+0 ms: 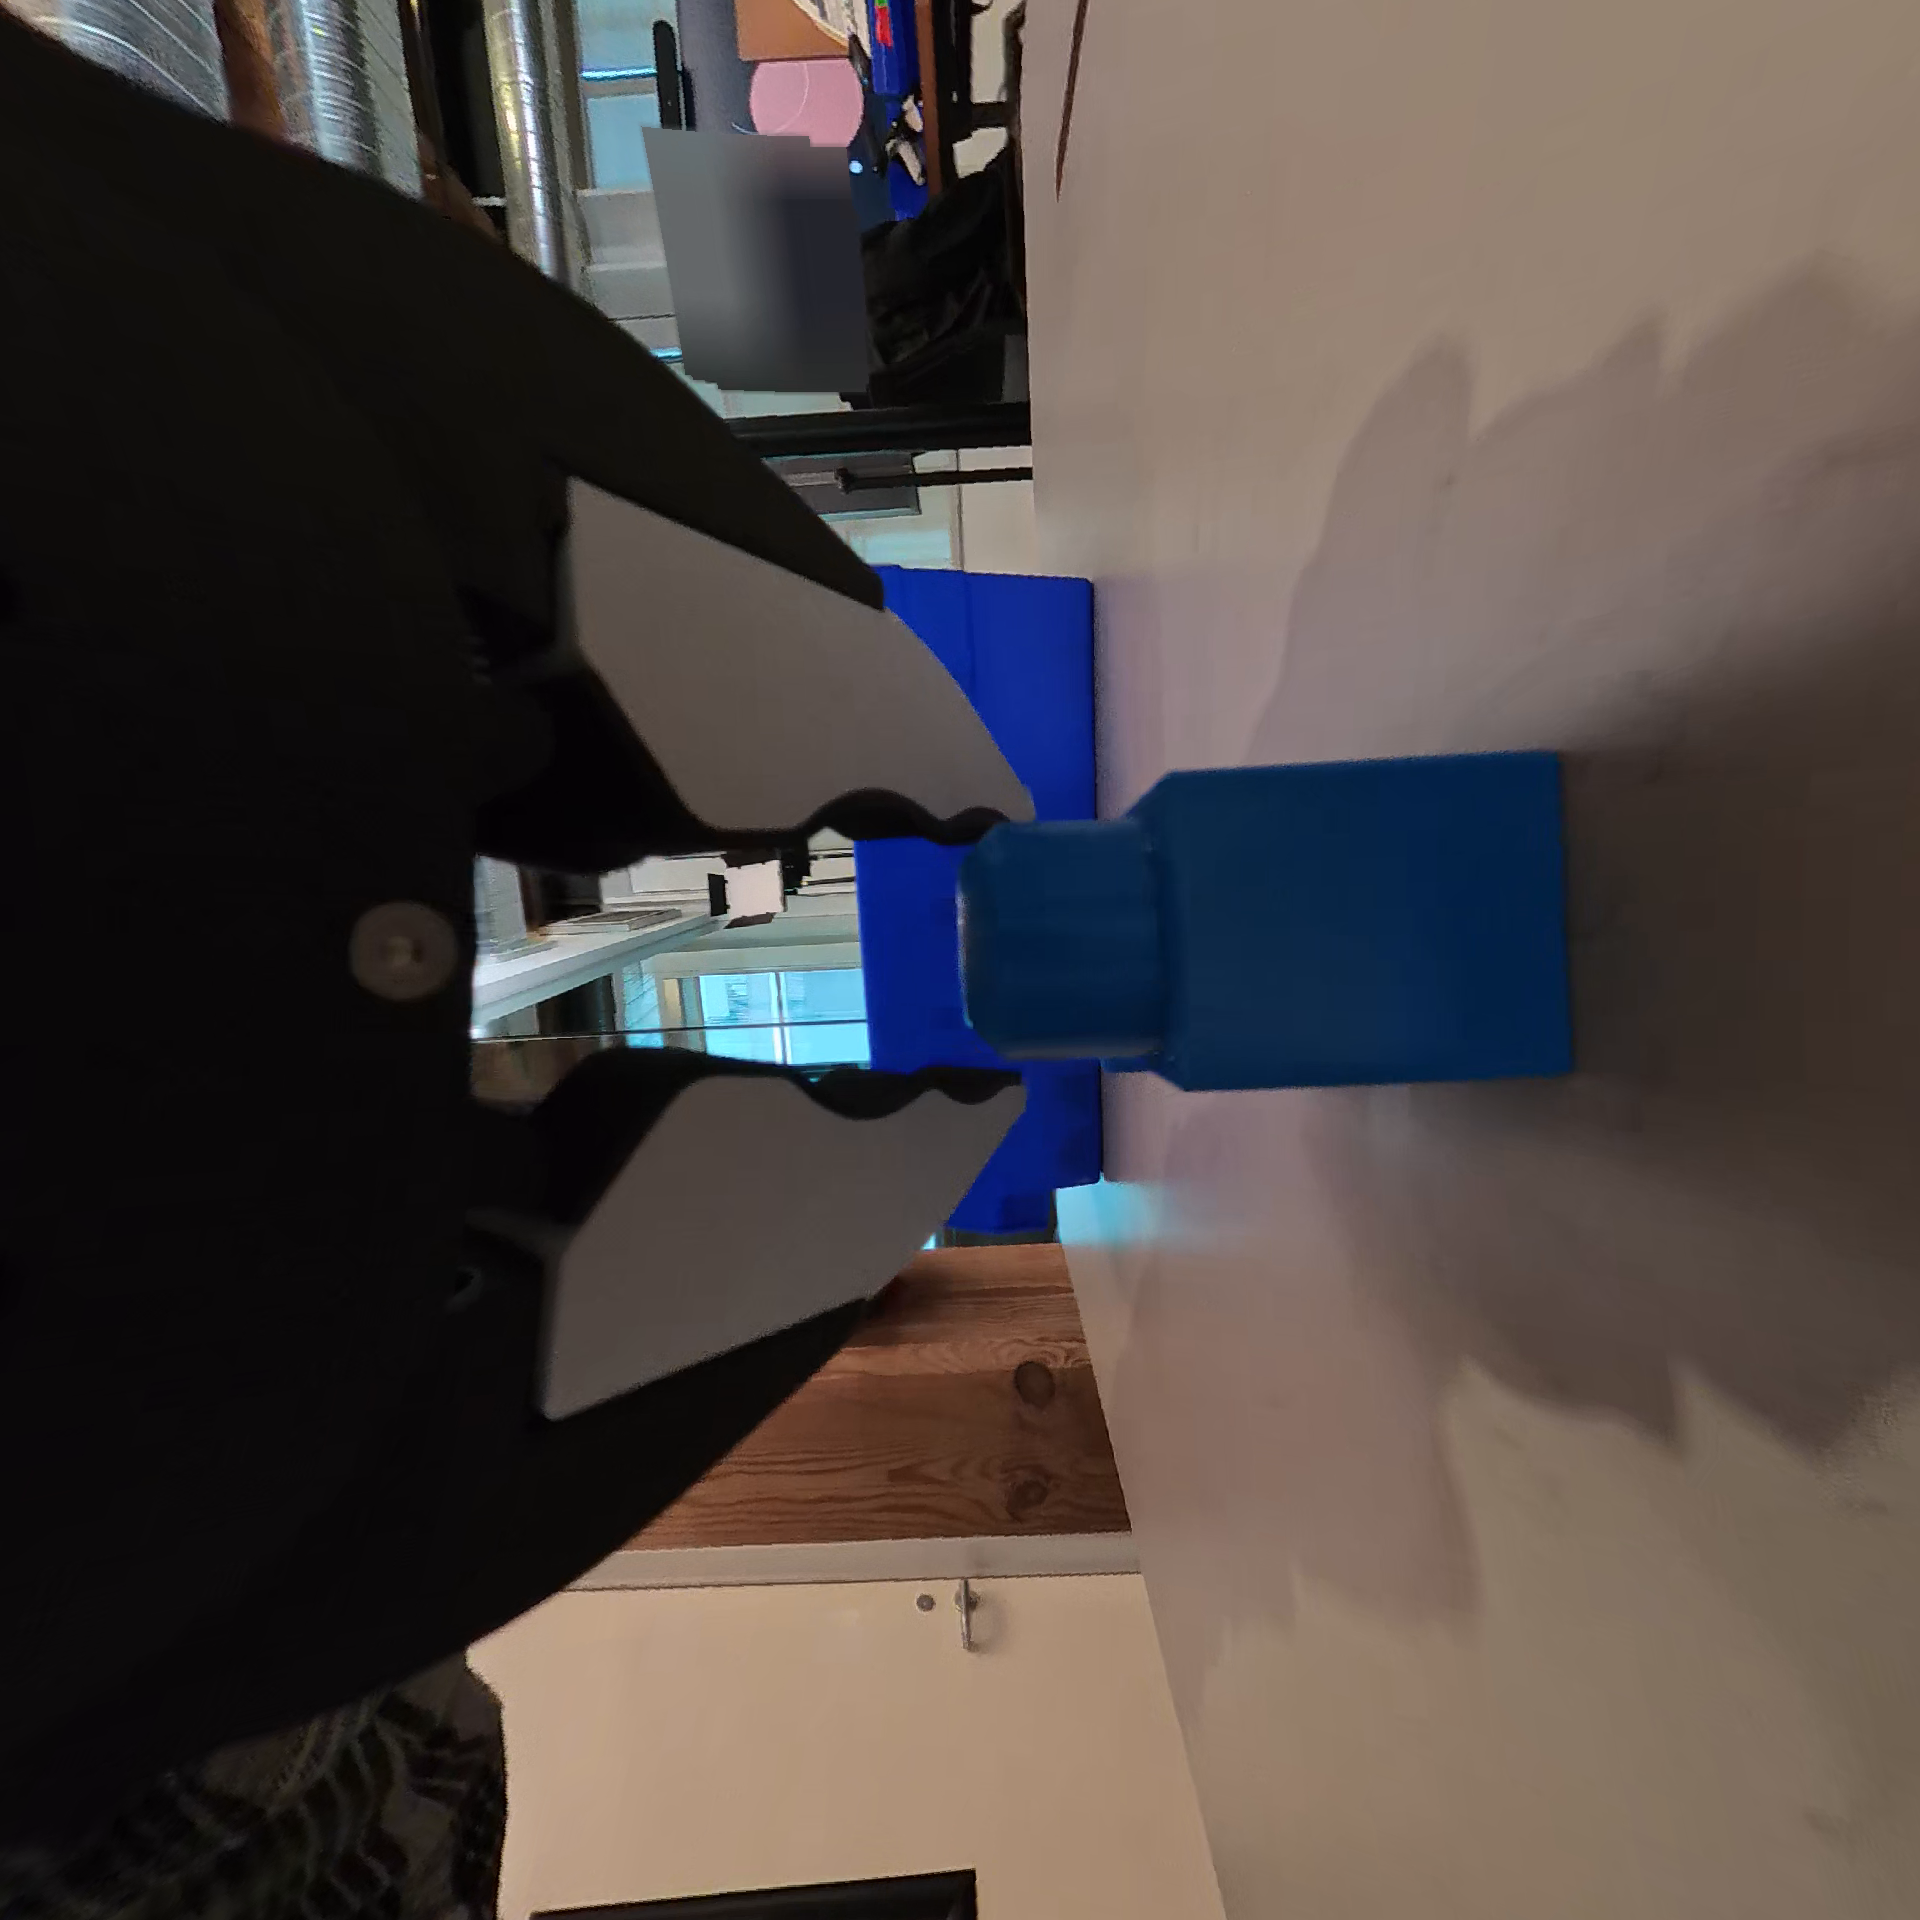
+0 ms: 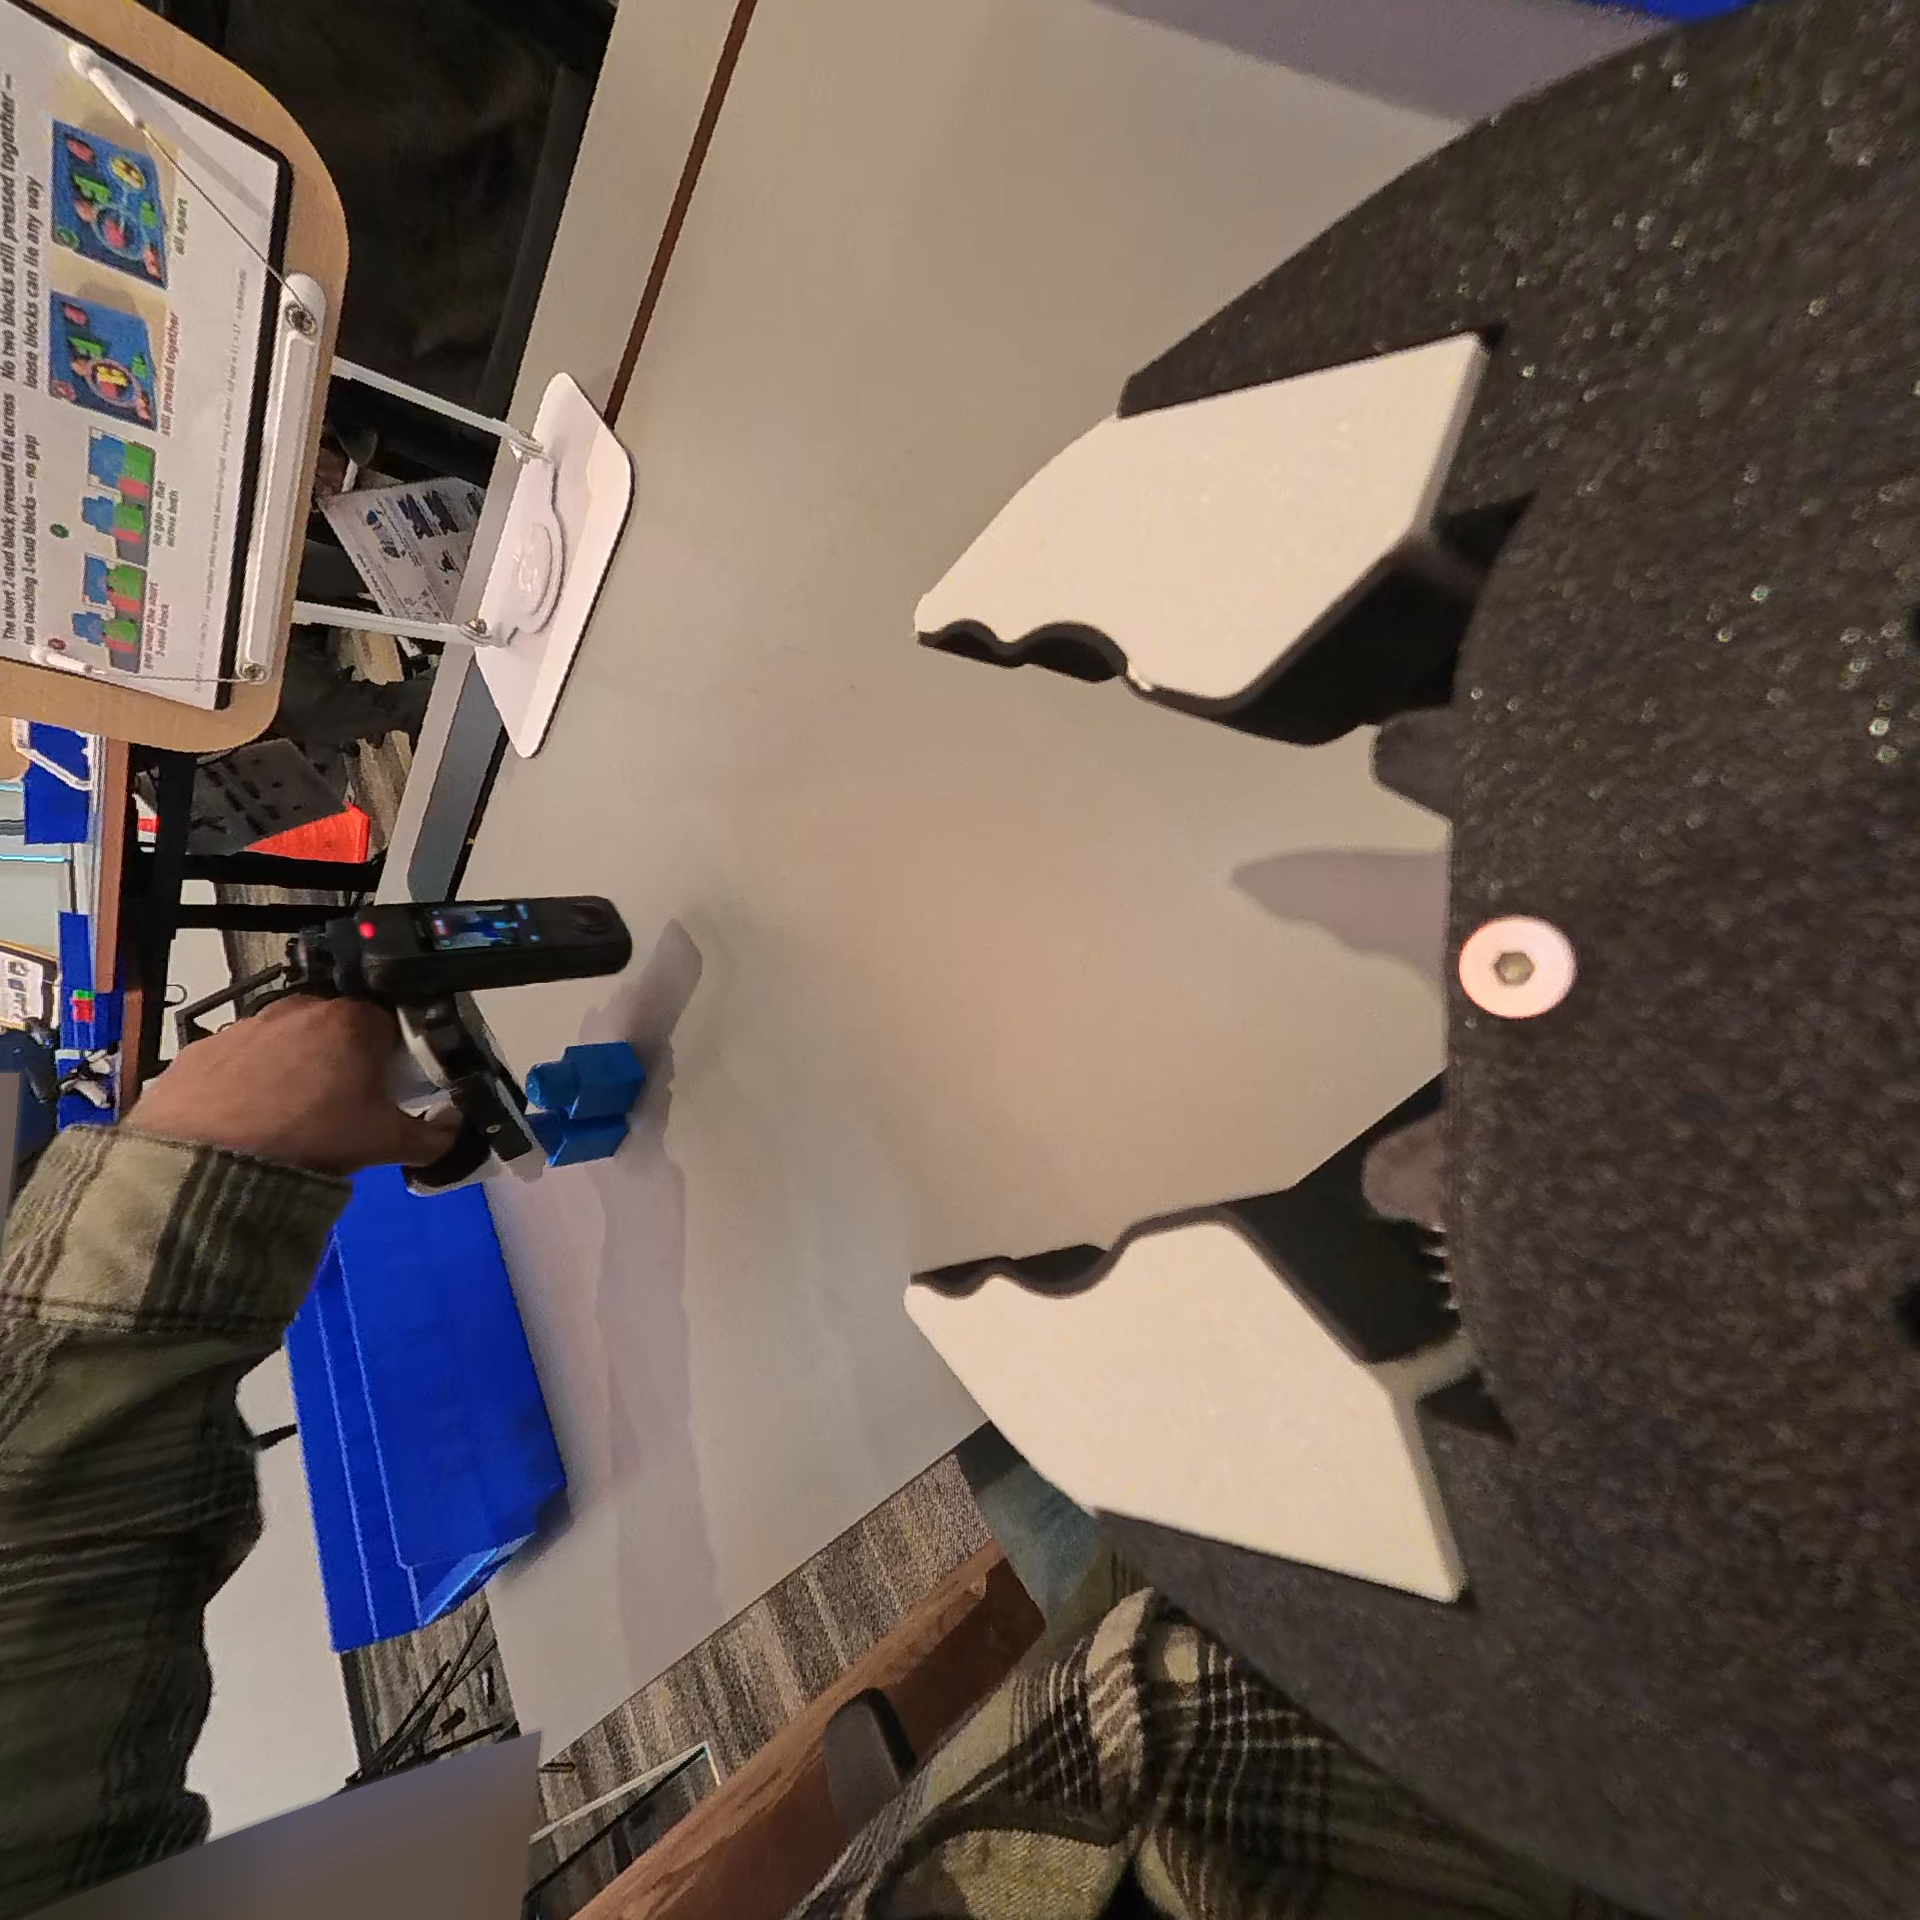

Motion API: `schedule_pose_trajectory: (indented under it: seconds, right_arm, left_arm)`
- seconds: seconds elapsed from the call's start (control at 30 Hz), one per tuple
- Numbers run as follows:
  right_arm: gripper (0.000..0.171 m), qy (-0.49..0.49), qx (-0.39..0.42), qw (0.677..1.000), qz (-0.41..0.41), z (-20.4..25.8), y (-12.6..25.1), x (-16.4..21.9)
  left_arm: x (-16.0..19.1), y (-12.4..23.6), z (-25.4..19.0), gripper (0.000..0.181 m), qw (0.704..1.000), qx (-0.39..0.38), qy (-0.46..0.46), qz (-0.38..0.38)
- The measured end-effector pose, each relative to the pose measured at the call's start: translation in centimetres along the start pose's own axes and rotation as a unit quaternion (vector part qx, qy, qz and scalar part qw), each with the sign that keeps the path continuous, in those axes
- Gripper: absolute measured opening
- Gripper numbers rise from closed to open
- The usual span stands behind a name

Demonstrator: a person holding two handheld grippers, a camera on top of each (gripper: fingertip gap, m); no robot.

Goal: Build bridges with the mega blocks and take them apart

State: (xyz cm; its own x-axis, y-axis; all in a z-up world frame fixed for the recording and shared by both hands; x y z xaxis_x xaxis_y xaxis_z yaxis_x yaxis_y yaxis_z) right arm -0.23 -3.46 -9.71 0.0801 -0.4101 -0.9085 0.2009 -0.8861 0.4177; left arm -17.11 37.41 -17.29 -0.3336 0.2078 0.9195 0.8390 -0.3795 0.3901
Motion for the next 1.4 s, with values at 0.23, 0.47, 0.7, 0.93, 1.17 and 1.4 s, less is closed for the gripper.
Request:
schedule_pose_trajectory:
  seconds: [0.23, 0.47, 0.7, 0.93, 1.17, 1.4]
  right_arm:
    - [0.11, 0.002, 0.002, 1.0, 0.002, 0.2, 0.1, 0.0]
    - [0.11, 0.001, 0.004, 1.0, -0.003, 0.2, 0.3, 0.0]
    - [0.11, 0.002, 0.003, 1.0, -0.007, 0.3, 0.2, -0.4]
    - [0.11, 0.005, -0.007, 1.0, -0.008, 0.3, -0.4, -1.1]
    - [0.11, 0.012, -0.022, 1.0, -0.003, 0.6, -1.5, -2.1]
    - [0.11, 0.02, -0.024, 0.999, 0.005, 0.9, -2.1, -2.8]
  left_arm:
    - [3.1, 0.3, 0.1, 0.051, 0.995, 0.031, -0.003, -0.092]
    - [7.5, -1.7, 1.1, 0.059, 0.944, 0.093, 0.021, -0.314]
    - [7.1, -4.6, 1.3, 0.064, 0.804, 0.106, 0.056, -0.583]
    - [5.7, -7.4, 0.4, 0.069, 0.683, 0.031, 0.112, -0.721]
    - [3.6, -8.6, -1.0, 0.062, 0.636, 0.017, 0.089, -0.767]
    - [2.1, -8.0, -0.4, 0.061, 0.644, 0.017, 0.07, -0.762]
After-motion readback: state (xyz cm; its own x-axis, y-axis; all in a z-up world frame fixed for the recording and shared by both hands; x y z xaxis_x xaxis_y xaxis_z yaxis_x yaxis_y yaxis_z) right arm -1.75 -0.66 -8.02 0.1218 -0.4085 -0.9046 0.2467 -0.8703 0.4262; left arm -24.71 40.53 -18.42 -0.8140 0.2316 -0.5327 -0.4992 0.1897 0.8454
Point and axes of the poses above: each gripper's, where its closed fingertips meet, y back along the fingers, x out of its underside, z = x × y across the jaws, the point moved 6 cm from there along y, back along the fingers, and after that the axes turned 9 degrees about z, right-handed, at the moved point
